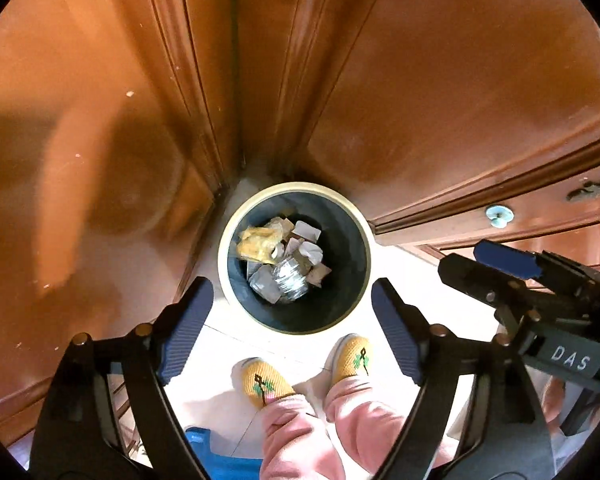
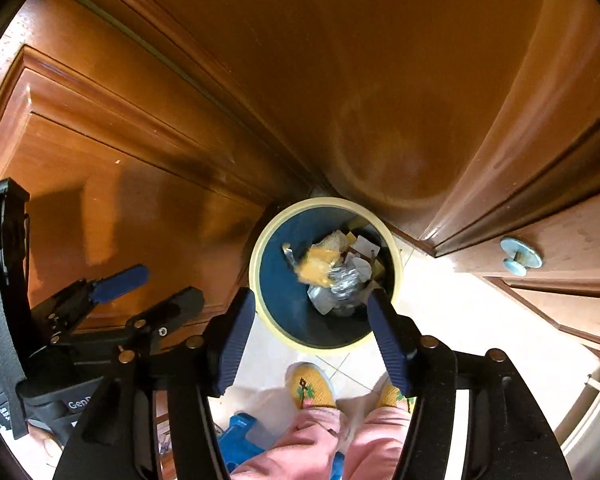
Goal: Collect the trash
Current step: 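Raise both tools from the bin and reach toward the bottle and pouch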
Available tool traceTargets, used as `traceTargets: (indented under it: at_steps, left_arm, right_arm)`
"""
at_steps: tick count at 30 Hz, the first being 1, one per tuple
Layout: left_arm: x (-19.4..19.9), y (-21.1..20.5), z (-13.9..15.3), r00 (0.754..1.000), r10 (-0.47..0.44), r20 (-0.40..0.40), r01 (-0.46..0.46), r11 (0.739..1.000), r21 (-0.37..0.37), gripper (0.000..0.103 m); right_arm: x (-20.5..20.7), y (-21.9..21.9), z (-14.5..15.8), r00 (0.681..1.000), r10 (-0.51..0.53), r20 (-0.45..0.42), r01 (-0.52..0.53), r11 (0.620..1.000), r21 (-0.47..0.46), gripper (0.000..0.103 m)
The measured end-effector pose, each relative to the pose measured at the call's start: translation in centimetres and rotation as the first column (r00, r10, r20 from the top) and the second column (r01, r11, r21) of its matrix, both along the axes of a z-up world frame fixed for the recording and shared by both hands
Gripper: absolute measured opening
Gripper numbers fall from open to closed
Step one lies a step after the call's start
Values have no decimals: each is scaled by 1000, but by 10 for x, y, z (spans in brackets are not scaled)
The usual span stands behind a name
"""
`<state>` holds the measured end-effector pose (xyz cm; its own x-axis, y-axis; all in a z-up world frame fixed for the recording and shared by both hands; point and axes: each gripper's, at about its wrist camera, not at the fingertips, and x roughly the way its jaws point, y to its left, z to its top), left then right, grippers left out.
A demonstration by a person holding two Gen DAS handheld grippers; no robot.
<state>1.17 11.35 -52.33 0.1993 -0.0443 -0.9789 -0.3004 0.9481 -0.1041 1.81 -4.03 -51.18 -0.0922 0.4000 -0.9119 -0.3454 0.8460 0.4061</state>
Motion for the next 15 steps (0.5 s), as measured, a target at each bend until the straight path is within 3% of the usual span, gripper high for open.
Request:
traceTargets:
  at_steps: [5,12,15]
  left_arm:
    - [-5,-6,33,1000,-17,6,17,1000,6,79]
    - [-13,-26,117,998,-49,28,49,999,10,79]
    - [-16,-39,167,997,-61,48,61,998,6,79]
  right_arm:
    - [-1,-8,26,1000,8,8,-8,1000,1,60]
    - [-7,-27,114,999,12,48,-13,1000,9,60]
    - [-6,-39,159,997,6,74,-8,1000,20,60]
